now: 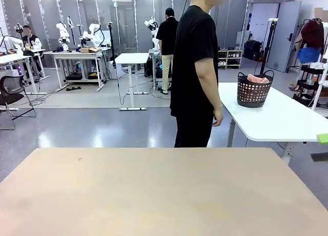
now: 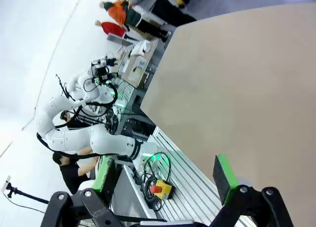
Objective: Fold the towel.
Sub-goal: Grab the top end of the 100 cm Hotel Towel extended by the human.
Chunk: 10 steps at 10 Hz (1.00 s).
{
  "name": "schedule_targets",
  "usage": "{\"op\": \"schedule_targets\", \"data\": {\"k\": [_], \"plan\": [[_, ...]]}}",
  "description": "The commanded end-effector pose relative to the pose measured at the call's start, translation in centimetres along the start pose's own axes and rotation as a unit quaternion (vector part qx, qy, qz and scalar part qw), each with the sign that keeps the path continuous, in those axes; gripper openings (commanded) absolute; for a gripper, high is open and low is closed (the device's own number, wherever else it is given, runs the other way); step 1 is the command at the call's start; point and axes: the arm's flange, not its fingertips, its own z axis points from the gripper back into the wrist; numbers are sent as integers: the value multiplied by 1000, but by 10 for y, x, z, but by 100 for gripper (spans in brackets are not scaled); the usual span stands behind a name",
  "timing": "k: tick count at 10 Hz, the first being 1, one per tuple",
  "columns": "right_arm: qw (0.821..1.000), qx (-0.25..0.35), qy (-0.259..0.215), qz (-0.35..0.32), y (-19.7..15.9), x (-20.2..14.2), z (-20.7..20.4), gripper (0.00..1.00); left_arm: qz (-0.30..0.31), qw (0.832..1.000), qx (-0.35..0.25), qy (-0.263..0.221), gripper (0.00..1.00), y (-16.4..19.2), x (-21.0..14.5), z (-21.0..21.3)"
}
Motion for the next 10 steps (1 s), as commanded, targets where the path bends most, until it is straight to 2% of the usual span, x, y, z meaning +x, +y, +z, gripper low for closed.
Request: {"op": "schedule_targets", "data": {"k": [1, 3, 5, 6, 10], "plan": [[999, 1, -24, 28, -6, -7, 25, 100, 81, 996, -11, -30, 100, 1, 10, 15], [999, 5, -32, 39, -8, -17, 40, 100, 122, 991, 13, -58, 100, -3, 4, 23], [999, 15, -23, 42, -9, -12, 33, 100, 126, 990, 28, -51, 100, -6, 9, 15], [999, 2, -35, 25, -8, -22, 44, 100, 115, 992, 15, -47, 100, 7, -5, 27], [999, 2, -35, 25, -8, -22, 44, 100, 115, 992, 15, -47, 100, 7, -5, 27]]}}
